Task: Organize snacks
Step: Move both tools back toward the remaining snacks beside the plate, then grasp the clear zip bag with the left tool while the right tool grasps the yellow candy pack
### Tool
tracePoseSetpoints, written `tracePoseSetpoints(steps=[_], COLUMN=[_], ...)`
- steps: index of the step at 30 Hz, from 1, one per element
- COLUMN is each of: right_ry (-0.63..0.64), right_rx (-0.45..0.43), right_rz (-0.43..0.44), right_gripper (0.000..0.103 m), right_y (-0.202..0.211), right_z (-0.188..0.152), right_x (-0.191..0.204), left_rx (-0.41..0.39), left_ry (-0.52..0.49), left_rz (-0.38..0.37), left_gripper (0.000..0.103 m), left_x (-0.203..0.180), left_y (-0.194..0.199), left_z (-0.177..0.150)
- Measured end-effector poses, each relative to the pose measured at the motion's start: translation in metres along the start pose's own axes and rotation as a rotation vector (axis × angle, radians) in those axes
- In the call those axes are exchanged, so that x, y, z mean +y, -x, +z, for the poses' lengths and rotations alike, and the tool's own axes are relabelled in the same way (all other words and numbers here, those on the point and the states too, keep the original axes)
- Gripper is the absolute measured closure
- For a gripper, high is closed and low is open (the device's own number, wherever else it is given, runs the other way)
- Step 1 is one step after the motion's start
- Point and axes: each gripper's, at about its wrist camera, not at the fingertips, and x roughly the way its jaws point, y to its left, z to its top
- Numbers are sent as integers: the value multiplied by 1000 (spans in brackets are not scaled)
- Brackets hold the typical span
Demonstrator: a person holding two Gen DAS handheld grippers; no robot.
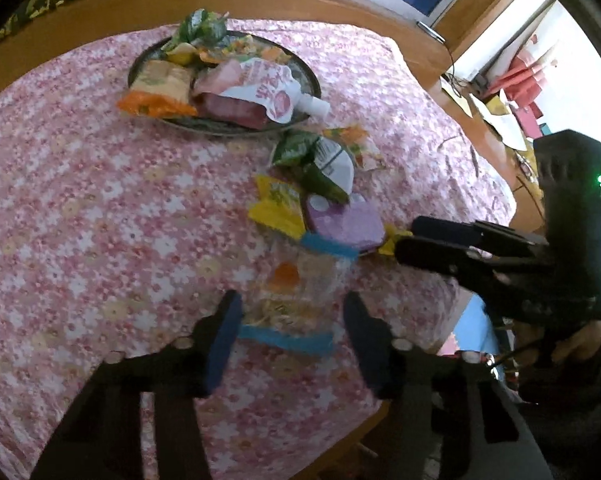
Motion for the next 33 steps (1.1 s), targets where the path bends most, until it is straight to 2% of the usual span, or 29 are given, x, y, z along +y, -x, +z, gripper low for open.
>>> tracePoseSetpoints(steps=[4, 7, 8, 9, 11, 13, 16, 19, 21, 22, 23, 26, 28, 29, 30, 31, 33], right_ry=[11, 6, 5, 4, 3, 3, 6, 12, 18, 18, 18, 19, 16, 12, 10, 7, -1], right_rx=[3, 1, -1, -4, -11, -20, -29, -36, -40, -41, -42, -42, -46, -49, -53, -56, -60], right_rz=[-7, 3, 5, 9, 14, 21, 29, 34, 38, 38, 40, 43, 43, 42, 40, 39, 35], right_gripper=[67, 70, 71, 72, 73, 74, 84, 85, 85, 85, 85, 85, 85, 85, 85, 85, 85], right_y=[-1, -1, -1, 0, 1, 4, 8, 11, 14, 14, 15, 16, 20, 22, 23, 26, 29], right_z=[-2, -2, -2, -2, -3, -4, -5, -5, -5, -5, -6, -7, -7, -9, -9, -9, -10], right_x=[1, 0, 0, -1, -1, -2, -1, 0, 1, 2, 2, 2, 2, 1, 1, 0, -2], left_rx=[-2, -9, -11, -11, -21, -35, -39, -41, -33, -16, -12, -26, -15, -8, 5, 12, 7], left_ry=[-24, -31, -30, -28, -34, -41, -51, -54, -46, -42, -39, -42, -52, -60, -73, -77, -66], left_rz=[-2, 3, -1, -7, -15, -24, -24, 4, 77, 100, 107, 48, 53, 69, 83, 70, 47], left_gripper=[68, 74, 83, 84, 93, 95, 99, 99, 82, 55, 35, 34, 34, 38, 47, 65, 66], left_x=[-6, -8, -8, -8, -9, -11, -12, -13, -13, -11, -10, -8, -9, -10, -11, -11, -10], left_y=[1, 3, 4, 5, 9, 12, 13, 13, 12, 9, 8, 4, -3, -8, -14, -16, -17], left_z=[0, 1, 1, 1, 1, 1, 2, 2, 4, 6, 6, 8, 10, 11, 11, 10, 10])
